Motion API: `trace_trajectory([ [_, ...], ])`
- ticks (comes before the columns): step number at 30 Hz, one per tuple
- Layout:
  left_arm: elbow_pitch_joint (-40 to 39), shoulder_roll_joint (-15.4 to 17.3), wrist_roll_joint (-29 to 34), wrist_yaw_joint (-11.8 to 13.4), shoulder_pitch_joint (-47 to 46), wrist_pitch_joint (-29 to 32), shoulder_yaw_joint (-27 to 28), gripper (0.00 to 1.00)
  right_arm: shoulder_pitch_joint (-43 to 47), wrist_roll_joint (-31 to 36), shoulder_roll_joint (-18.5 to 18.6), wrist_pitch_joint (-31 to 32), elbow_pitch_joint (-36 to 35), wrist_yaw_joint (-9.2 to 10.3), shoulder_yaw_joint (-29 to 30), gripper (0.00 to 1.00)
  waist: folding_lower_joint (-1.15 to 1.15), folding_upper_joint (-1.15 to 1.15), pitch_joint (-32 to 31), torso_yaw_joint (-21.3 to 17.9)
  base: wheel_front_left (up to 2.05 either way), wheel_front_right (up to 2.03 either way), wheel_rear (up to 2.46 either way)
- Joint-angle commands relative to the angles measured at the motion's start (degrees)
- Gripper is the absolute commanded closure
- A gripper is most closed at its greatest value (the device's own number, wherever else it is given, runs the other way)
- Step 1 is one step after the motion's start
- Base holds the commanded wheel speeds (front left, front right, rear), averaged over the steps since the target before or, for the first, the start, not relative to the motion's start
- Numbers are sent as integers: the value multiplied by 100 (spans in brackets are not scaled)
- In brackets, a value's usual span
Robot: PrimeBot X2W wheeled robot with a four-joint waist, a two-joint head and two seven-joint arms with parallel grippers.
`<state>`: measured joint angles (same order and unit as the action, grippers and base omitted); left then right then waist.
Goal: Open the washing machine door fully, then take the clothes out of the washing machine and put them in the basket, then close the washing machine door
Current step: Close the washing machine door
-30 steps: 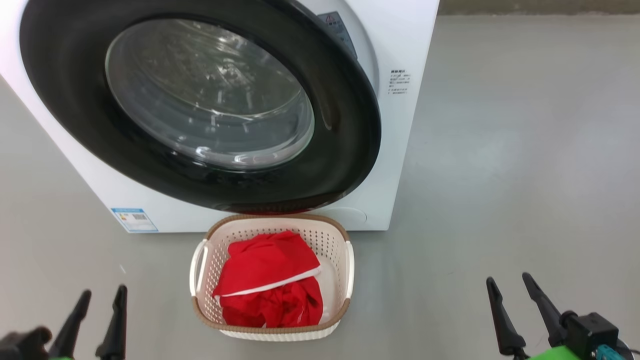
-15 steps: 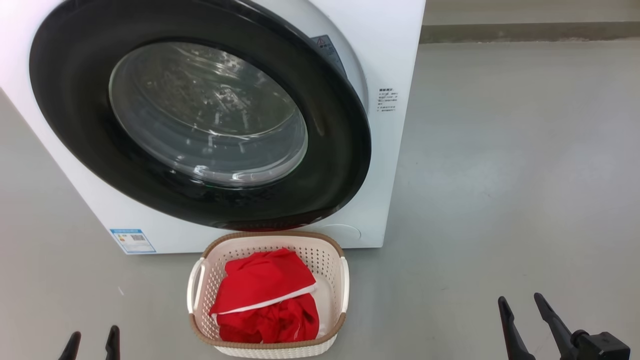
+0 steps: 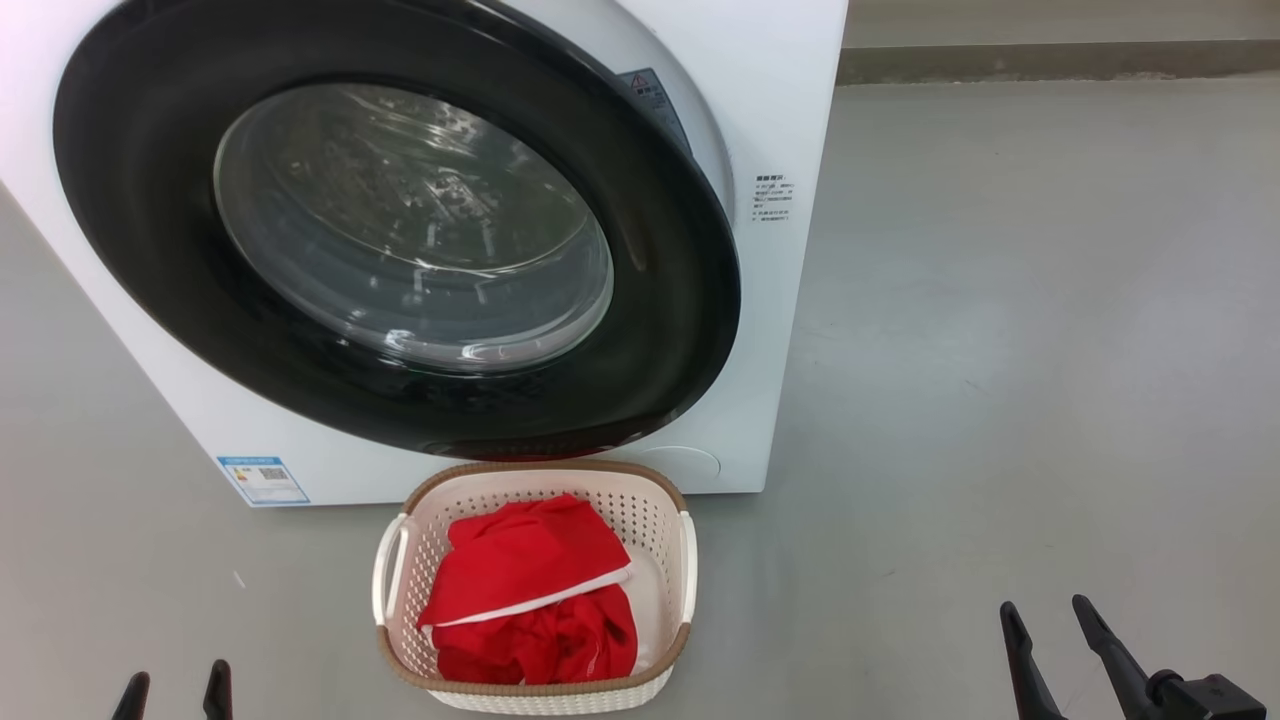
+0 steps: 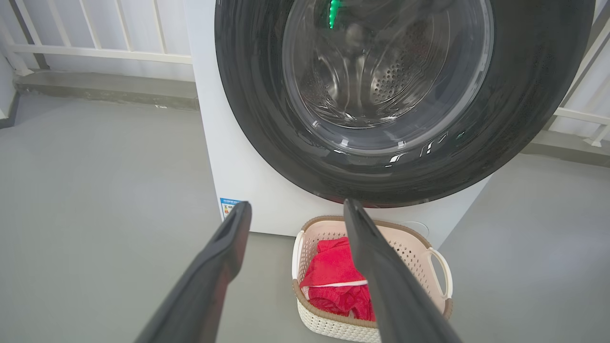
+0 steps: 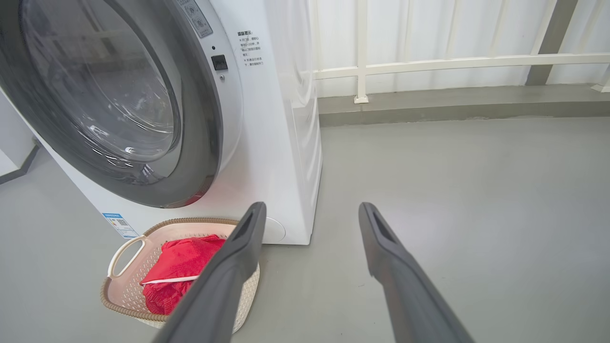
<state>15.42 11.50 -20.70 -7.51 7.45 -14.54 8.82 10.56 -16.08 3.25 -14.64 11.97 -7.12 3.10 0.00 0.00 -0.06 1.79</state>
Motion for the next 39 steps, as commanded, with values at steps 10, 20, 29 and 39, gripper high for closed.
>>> trace_trajectory([
  [10, -243, -32, 217, 2, -114, -46, 194, 0, -201, 22, 80, -36, -178, -36, -127, 0, 0, 0, 29, 77, 0, 0, 0],
  [20, -345, -137, 294, 2, -209, -46, 79, 0, -587, -80, 87, -36, -187, -36, -408, 100, 0, 0, 141, 240, 0, 0, 0],
  [29, -437, -264, 344, 2, -455, -46, -139, 0, -1542, -105, 89, -36, -40, -36, -808, 100, 0, 0, 396, 572, 0, 0, 0],
  [39, -469, -351, 335, 2, -769, -46, -392, 0, -2468, -121, 100, -36, 414, -36, -1041, 100, 0, 0, 723, 952, 0, 0, 0],
])
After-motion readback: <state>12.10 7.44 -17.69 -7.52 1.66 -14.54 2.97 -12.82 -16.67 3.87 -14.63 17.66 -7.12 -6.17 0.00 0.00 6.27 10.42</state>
